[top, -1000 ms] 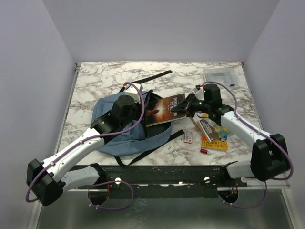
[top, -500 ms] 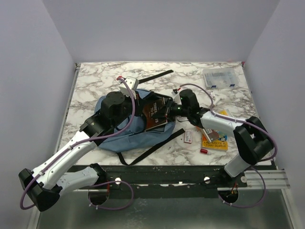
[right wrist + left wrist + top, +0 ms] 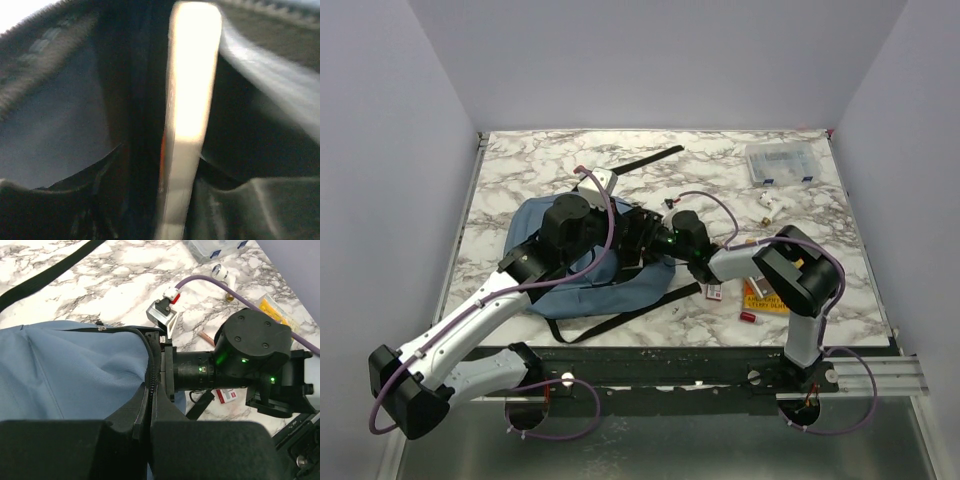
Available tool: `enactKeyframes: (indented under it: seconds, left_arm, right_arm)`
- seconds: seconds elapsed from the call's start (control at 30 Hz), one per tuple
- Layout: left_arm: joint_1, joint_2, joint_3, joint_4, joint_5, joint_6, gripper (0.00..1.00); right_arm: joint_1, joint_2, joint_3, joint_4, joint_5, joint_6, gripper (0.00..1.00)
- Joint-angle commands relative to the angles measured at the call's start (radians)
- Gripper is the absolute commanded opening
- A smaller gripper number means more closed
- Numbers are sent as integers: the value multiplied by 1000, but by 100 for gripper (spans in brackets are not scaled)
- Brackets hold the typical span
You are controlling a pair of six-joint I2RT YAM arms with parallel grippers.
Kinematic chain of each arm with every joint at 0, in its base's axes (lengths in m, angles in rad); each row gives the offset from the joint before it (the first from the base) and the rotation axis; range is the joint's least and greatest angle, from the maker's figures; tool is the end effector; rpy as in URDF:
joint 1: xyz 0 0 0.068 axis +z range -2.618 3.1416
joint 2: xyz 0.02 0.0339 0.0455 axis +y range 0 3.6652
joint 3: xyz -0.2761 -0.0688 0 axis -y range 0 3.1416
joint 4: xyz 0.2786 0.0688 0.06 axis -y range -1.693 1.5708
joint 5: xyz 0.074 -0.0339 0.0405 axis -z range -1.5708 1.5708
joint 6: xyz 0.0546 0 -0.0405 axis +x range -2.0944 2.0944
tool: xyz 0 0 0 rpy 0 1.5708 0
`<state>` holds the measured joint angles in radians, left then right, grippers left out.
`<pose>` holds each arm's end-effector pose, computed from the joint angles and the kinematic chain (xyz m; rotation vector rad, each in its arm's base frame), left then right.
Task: Pack the student bag
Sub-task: Place the book in the student bag.
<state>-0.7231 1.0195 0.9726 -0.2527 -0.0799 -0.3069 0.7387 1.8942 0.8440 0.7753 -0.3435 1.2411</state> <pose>0.2122 -0.1815 0.3577 0.3409 1.8881 -0.6301 0.2975 0.2958 0.1294 0.2648 2.1842 1.5881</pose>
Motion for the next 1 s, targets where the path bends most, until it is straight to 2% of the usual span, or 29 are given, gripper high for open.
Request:
enactKeyframes:
  seconds: [0.0, 0.03, 0.1, 0.23, 0.37, 0.43, 0.5, 0.63, 0.8, 0.97]
  left_arm:
    - [16, -31, -28, 131, -3, -5, 0]
    - [17, -35, -39, 134, 0, -6, 0]
    - [20, -43, -56, 138, 3, -6, 0]
    - [32, -58, -87, 143, 12, -14, 0]
    - [42, -63, -104, 151, 30, -23, 0]
    - [45, -67, -109, 151, 35, -24, 0]
    - [47, -73, -116, 153, 39, -23, 0]
    - [50, -69, -119, 156, 41, -7, 0]
    - [57, -50, -97, 175, 30, 35, 0]
    - [59, 8, -18, 176, 73, 84, 0]
  right_arm:
    - [9, -28, 19, 11, 52, -69, 65]
    - [2, -43, 13, -43, 32, -88, 79]
    - [-19, -55, -6, -98, -46, -113, 86]
    - [-67, -66, -100, -24, -129, -108, 85]
    - [-89, -109, -112, -61, -175, -140, 69]
    - [-90, -136, -96, -131, -172, -185, 58]
    - [-91, -138, -91, -124, -175, -191, 45]
    - [-91, -104, -42, -110, -222, -151, 1]
    - [-80, -94, -16, -15, -295, -59, 1]
    - [32, 21, 73, 146, -302, 45, 0]
